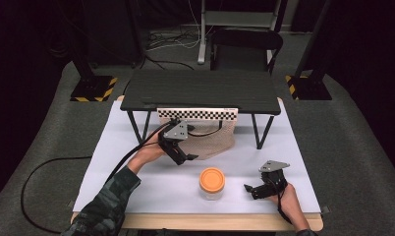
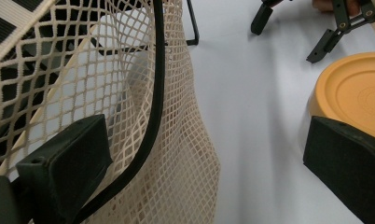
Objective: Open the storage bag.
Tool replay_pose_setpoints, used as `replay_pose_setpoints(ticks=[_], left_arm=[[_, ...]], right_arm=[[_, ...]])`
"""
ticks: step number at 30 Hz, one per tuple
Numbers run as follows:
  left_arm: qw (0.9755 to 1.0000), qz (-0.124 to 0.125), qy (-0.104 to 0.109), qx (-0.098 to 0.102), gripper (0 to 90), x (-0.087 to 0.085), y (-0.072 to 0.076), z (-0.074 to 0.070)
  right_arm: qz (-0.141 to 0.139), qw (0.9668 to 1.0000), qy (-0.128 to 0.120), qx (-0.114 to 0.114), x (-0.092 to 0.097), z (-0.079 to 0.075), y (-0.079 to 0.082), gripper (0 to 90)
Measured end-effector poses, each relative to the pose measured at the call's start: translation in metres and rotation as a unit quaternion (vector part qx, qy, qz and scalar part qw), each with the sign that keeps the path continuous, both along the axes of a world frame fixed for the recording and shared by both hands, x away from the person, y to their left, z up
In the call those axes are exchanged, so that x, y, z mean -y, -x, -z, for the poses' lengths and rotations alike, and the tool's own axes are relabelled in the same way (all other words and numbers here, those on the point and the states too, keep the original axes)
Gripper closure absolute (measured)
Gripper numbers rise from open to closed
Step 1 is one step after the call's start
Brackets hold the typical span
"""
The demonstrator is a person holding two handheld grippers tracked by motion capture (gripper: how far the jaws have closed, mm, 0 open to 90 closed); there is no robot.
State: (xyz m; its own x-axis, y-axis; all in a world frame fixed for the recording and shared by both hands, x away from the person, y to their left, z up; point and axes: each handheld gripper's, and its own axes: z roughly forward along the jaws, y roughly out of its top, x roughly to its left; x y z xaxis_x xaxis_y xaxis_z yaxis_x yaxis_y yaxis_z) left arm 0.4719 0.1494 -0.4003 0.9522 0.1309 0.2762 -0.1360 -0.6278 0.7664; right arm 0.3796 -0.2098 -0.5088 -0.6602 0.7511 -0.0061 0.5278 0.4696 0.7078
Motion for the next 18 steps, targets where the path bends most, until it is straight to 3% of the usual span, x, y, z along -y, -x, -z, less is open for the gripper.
replay_pose_setpoints(ticks=[8,18], left_arm=[[1.0000,-0.008,-0.004,0.002,0.6,0.002,-0.005,0.005],[0.9988,0.007,-0.042,-0.023,0.5,0.006,-0.007,0.014]], right_arm=[[0.000,1.0000,0.000,0.000,0.000,0.000,0.000,0.0],[0.000,1.0000,0.001,0.000,0.000,0.000,0.000,0.0]])
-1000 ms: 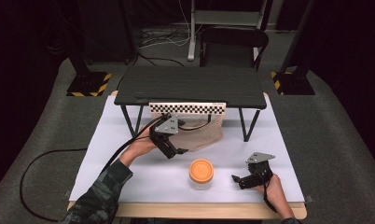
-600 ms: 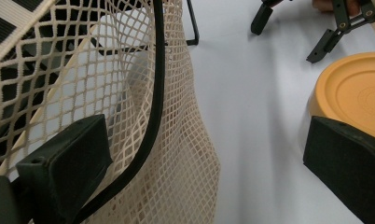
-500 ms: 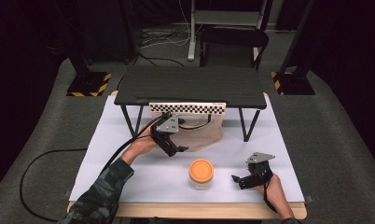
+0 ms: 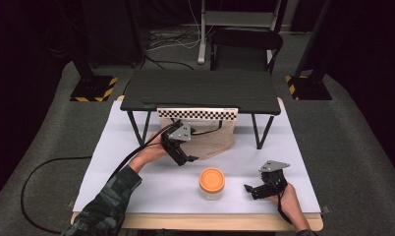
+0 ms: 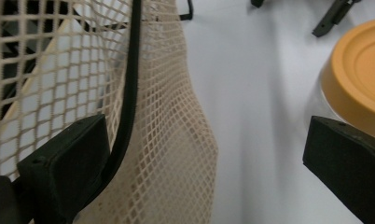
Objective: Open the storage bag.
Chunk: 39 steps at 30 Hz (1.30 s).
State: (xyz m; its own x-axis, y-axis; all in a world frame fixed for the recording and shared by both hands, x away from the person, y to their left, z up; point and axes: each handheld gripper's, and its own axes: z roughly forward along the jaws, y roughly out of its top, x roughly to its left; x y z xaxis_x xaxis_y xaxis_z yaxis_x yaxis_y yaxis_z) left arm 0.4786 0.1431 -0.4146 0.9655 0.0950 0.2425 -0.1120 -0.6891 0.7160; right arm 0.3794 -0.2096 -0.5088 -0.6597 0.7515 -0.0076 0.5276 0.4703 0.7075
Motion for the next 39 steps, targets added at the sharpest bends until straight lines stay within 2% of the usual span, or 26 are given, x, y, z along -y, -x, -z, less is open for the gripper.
replay_pose_setpoints(ticks=[4,12,16,18,24,31,39], left_arm=[[0.9999,0.003,-0.015,-0.006,0.3,0.000,0.001,0.002],[0.9986,0.015,-0.025,-0.044,0.0,-0.003,0.004,-0.003],[0.9964,0.031,-0.025,-0.074,0.0,-0.004,0.008,-0.008],[0.9952,0.043,-0.030,-0.082,0.0,-0.004,0.012,-0.011],[0.9937,0.058,-0.043,-0.086,0.0,-0.004,0.021,-0.018],[0.9938,0.059,-0.045,-0.083,0.0,-0.003,0.022,-0.019],[0.9939,0.060,-0.044,-0.082,0.0,-0.004,0.022,-0.019]], right_arm=[[0.000,1.0000,0.000,0.000,0.000,0.000,0.000,0.0],[0.000,1.0000,0.001,0.001,0.000,0.000,0.000,0.0],[0.000,1.0000,0.001,0.001,0.000,0.000,0.000,0.0],[0.000,1.0000,0.001,0.002,0.000,0.000,0.000,0.0],[0.000,1.0000,0.004,0.004,0.000,0.000,0.001,0.0],[-0.001,1.0000,0.005,0.003,-0.001,-0.001,0.001,0.0],[-0.008,0.9996,0.019,0.019,-0.003,-0.002,0.003,0.0]])
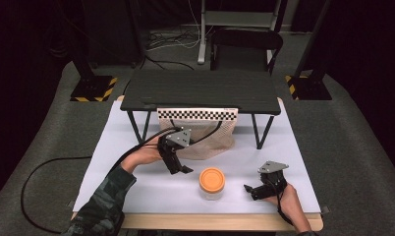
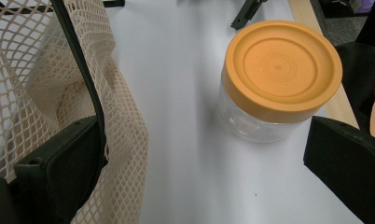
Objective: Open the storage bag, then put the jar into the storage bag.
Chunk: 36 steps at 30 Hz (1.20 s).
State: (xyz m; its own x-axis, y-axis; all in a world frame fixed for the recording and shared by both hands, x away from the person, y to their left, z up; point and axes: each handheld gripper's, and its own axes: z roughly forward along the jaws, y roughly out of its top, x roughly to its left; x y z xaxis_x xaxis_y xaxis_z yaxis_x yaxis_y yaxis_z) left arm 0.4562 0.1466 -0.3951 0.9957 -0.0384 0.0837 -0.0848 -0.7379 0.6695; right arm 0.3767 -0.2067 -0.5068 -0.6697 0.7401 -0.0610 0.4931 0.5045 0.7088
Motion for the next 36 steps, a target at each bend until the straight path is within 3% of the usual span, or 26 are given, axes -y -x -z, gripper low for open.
replay_pose_setpoints(ticks=[7,13,25,36], left_arm=[[1.0000,0.000,0.001,0.000,0.0,0.000,0.001,0.000],[1.0000,0.002,0.001,-0.001,0.0,0.000,0.001,-0.001],[1.0000,0.005,0.001,0.001,0.0,0.000,0.003,-0.002],[1.0000,0.007,0.001,0.002,0.0,0.000,0.003,-0.002]], right_arm=[[0.002,0.9998,0.012,0.015,-0.003,-0.001,0.004,0.0],[-0.001,1.0000,-0.003,-0.004,-0.002,-0.004,0.007,0.0],[-0.071,0.9969,-0.034,0.006,-0.039,-0.036,0.028,0.0],[-0.119,0.9921,-0.038,0.009,-0.071,-0.044,0.037,0.0]])
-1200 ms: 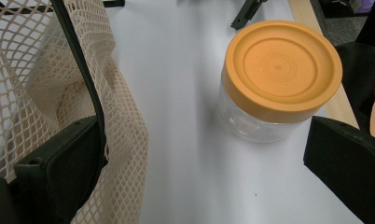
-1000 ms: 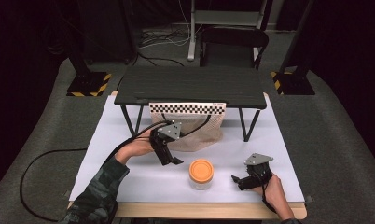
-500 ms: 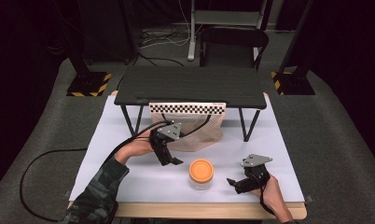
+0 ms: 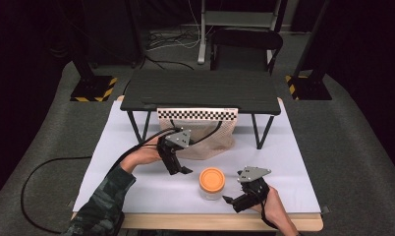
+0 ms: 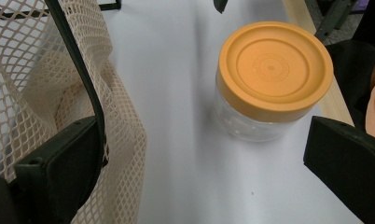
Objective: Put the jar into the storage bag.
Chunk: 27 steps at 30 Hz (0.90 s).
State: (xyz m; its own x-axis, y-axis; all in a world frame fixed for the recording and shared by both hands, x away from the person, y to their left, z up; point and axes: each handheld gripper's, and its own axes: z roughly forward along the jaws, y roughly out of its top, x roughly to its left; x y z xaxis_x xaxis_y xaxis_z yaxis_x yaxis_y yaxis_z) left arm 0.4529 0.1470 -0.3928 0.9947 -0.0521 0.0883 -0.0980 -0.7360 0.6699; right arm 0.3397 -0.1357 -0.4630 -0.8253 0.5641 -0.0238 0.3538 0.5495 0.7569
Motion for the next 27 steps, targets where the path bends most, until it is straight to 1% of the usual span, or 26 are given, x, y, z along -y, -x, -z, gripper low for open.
replay_pose_setpoints(ticks=[7,12,17,18,27], left_arm=[[1.0000,-0.001,-0.001,0.000,0.0,0.000,0.000,0.000],[1.0000,0.001,0.001,0.000,0.0,0.000,0.000,0.000],[1.0000,0.001,0.000,0.000,0.0,0.000,0.000,0.000],[1.0000,0.002,0.000,0.000,0.0,0.000,0.000,0.000],[1.0000,0.000,0.000,-0.001,0.0,0.000,0.000,0.000]], right_arm=[[-0.013,0.9998,-0.012,0.004,-0.017,-0.006,0.000,0.0],[-0.024,0.9996,-0.012,0.005,-0.029,-0.008,-0.003,0.0],[-0.031,0.9995,-0.004,0.002,-0.042,-0.006,-0.007,0.0],[-0.029,0.9996,0.000,0.001,-0.044,-0.005,-0.008,0.0],[-0.029,0.9995,0.010,-0.007,-0.056,0.005,-0.016,0.0]])
